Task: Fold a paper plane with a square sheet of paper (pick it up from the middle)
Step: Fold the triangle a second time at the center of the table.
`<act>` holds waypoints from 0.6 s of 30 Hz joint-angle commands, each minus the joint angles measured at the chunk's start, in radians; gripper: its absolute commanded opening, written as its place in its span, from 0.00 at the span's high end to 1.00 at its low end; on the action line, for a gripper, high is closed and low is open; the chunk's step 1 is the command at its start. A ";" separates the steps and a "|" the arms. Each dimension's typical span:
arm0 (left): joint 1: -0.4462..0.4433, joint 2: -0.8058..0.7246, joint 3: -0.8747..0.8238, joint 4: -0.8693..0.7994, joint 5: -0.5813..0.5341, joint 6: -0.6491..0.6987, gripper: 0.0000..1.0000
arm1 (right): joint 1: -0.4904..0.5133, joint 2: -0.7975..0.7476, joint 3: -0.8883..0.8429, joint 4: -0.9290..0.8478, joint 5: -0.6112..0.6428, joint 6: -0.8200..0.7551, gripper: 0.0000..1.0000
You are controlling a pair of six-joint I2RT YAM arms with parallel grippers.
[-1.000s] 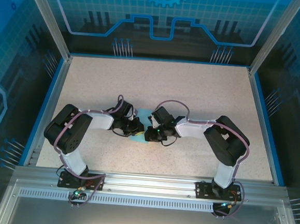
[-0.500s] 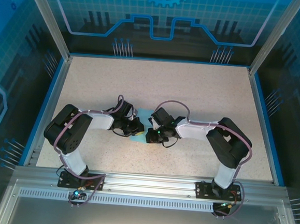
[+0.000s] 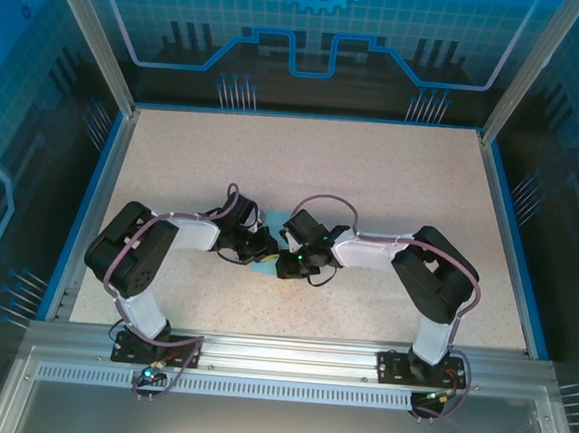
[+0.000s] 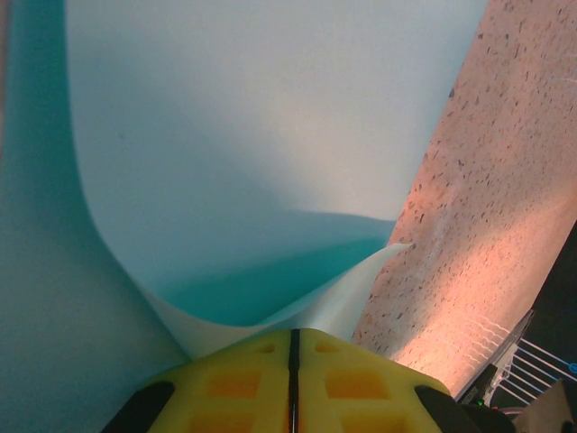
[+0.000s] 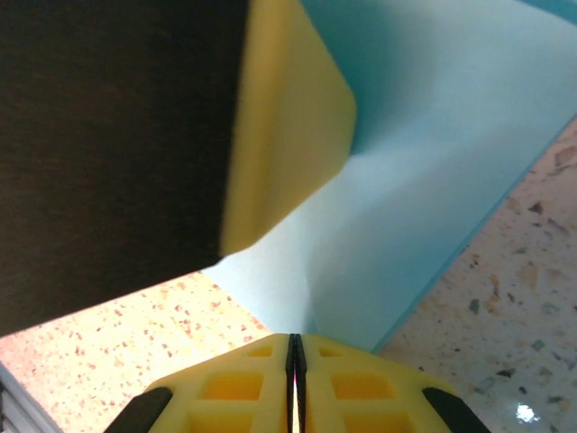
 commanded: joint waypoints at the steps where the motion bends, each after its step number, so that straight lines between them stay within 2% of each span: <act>1: -0.006 0.018 -0.009 -0.115 -0.094 -0.004 0.93 | -0.009 0.013 -0.018 -0.017 0.010 0.011 0.90; 12: 0.005 -0.004 0.039 -0.122 -0.102 0.030 0.88 | -0.046 0.018 -0.113 0.012 -0.054 0.043 0.90; 18: 0.039 0.000 0.056 -0.115 -0.103 0.058 0.87 | -0.051 0.066 -0.091 -0.081 -0.030 0.070 0.90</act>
